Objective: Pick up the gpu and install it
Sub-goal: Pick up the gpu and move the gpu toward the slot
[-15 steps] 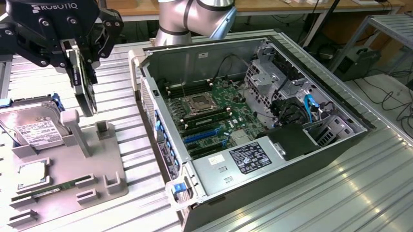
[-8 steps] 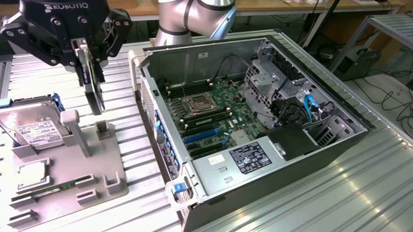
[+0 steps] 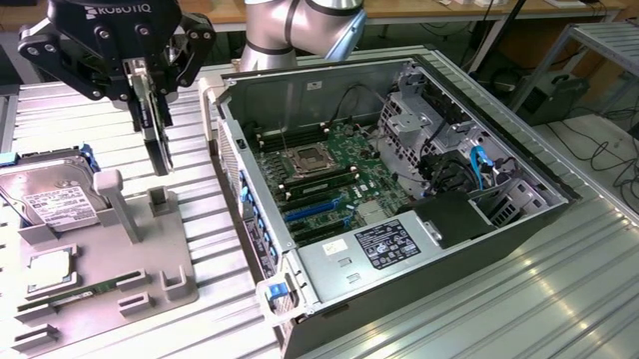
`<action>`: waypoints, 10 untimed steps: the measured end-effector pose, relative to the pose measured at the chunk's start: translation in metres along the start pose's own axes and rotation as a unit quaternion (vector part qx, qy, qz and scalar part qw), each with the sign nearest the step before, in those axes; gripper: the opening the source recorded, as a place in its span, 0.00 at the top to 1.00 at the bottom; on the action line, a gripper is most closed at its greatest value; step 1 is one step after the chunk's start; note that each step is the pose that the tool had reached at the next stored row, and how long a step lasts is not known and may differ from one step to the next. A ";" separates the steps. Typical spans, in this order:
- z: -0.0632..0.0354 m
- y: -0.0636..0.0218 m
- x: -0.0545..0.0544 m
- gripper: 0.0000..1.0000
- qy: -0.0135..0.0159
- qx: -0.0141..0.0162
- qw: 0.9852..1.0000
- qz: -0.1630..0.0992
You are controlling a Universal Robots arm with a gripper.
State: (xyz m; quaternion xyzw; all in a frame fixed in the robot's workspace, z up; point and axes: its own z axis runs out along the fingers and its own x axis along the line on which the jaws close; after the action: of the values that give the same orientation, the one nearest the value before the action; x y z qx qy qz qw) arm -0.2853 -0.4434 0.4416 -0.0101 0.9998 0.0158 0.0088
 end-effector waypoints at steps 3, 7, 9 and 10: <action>0.0001 -0.0001 -0.004 0.72 0.000 0.000 1.000 0.000; 0.0002 -0.0002 -0.010 0.72 0.000 0.000 1.000 0.000; 0.0002 -0.0003 -0.013 0.72 0.000 0.000 1.000 0.000; 0.0002 -0.0003 -0.014 0.72 0.000 0.000 1.000 0.000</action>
State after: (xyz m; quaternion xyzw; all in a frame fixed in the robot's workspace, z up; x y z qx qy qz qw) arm -0.2711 -0.4434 0.4416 -0.0101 0.9998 0.0158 0.0088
